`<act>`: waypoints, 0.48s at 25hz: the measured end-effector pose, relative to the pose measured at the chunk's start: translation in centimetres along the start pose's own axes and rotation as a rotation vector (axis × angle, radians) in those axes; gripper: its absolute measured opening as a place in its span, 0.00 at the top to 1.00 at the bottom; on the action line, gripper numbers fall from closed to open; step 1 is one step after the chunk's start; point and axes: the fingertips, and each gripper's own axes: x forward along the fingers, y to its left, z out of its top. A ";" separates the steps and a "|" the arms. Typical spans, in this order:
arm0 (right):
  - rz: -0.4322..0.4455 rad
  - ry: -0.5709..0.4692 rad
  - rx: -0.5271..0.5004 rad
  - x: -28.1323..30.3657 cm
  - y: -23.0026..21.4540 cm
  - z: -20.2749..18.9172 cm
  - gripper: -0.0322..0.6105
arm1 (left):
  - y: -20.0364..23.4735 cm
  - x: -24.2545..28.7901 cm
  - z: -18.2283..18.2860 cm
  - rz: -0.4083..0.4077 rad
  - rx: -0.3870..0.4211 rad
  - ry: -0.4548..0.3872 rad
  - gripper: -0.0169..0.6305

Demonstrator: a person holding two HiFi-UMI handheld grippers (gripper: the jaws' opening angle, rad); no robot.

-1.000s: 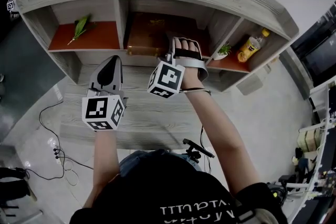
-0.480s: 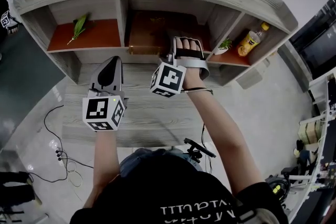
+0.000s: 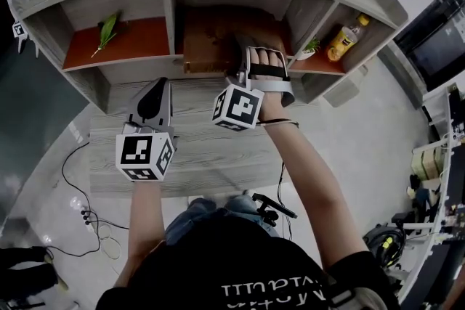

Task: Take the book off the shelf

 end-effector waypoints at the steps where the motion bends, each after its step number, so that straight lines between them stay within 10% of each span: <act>1: -0.009 0.004 0.003 -0.3 -0.1 0.0 0.43 | 0.2 -0.2 -0.2 0.001 -0.003 0.004 0.96; 12: -0.063 -0.024 -0.008 -3.2 0.3 0.0 0.50 | -0.4 -1.3 0.1 0.011 -0.009 -0.017 0.96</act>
